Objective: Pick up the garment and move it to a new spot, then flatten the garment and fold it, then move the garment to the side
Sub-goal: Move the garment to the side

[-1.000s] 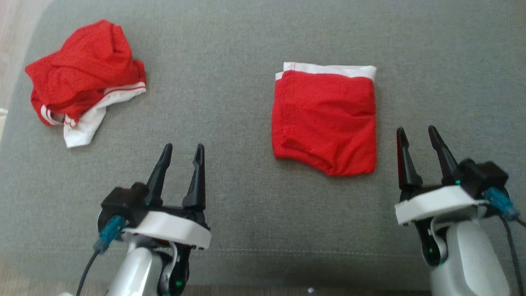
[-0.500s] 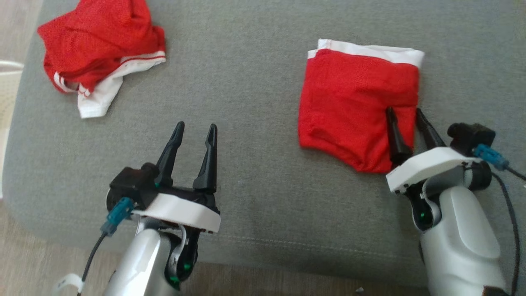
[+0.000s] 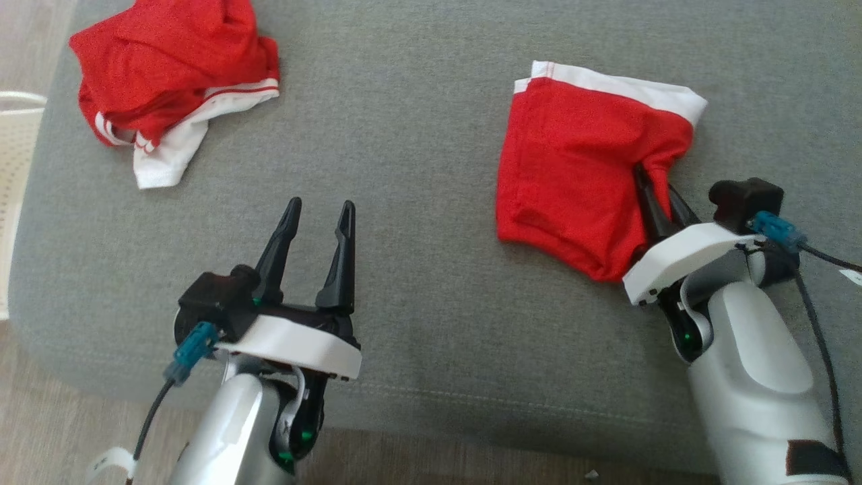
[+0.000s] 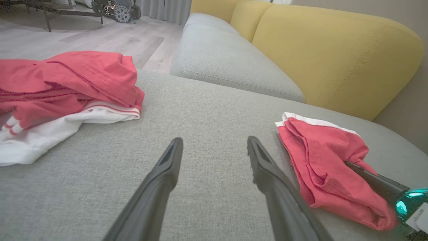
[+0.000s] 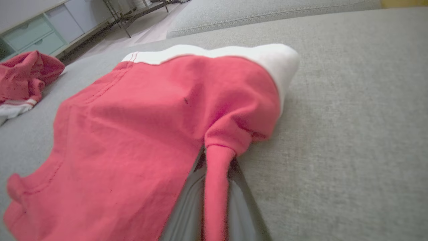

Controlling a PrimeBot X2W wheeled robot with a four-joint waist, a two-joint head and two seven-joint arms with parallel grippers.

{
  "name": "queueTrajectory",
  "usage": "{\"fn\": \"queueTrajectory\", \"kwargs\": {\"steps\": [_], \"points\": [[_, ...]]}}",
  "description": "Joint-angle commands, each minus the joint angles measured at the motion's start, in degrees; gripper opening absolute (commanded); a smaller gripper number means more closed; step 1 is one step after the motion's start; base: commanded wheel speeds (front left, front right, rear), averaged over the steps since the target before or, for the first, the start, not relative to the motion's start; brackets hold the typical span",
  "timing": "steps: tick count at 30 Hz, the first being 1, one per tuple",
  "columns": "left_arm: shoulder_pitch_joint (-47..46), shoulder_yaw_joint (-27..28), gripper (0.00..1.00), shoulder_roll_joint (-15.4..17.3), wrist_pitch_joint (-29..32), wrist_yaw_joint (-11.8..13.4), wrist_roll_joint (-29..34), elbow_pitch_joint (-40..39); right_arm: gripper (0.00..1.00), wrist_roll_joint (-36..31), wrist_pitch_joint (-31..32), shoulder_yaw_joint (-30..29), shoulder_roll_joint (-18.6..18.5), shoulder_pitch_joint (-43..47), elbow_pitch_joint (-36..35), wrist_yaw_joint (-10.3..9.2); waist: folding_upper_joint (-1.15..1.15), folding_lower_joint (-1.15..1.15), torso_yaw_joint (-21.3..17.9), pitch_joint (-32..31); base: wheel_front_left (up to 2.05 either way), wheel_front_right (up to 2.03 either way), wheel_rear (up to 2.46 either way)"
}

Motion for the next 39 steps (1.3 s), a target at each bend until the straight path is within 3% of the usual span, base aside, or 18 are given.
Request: {"fn": "queueTrajectory", "kwargs": {"steps": [1,8,18,27,39], "points": [[-1.7,1.7,1.0,0.3,-0.7,0.2,0.5,-1.8,0.0,-1.0,-0.5,2.0,0.0,-0.7,-1.1,0.28,0.0,0.0,-0.4,-0.2,0.0,0.0,0.0],[-2.1,1.8,1.0,0.3,-0.7,-0.6,1.7,-2.1,0.0,-2.8,-1.2,8.4,-5.7,-4.0,-3.2,0.28,0.0,0.0,-3.4,0.0,0.0,0.0,0.0],[-6.6,3.0,1.0,0.3,-0.7,-2.3,4.8,-4.3,0.0,1.7,3.4,13.3,-18.2,-14.3,-7.0,0.28,0.0,0.0,-9.7,6.6,0.0,0.0,0.0],[-12.3,4.7,1.0,0.3,-0.7,-4.7,8.5,-6.9,0.0,7.2,6.3,9.1,-25.6,-22.3,-7.4,0.28,0.0,0.0,-14.4,14.2,0.0,0.0,0.0],[-14.5,6.1,1.0,0.3,-0.7,-6.3,10.3,-8.0,0.0,6.3,6.5,1.8,-28.6,-24.2,-6.2,0.28,0.0,0.0,-16.5,18.4,0.0,0.0,0.0]]}}
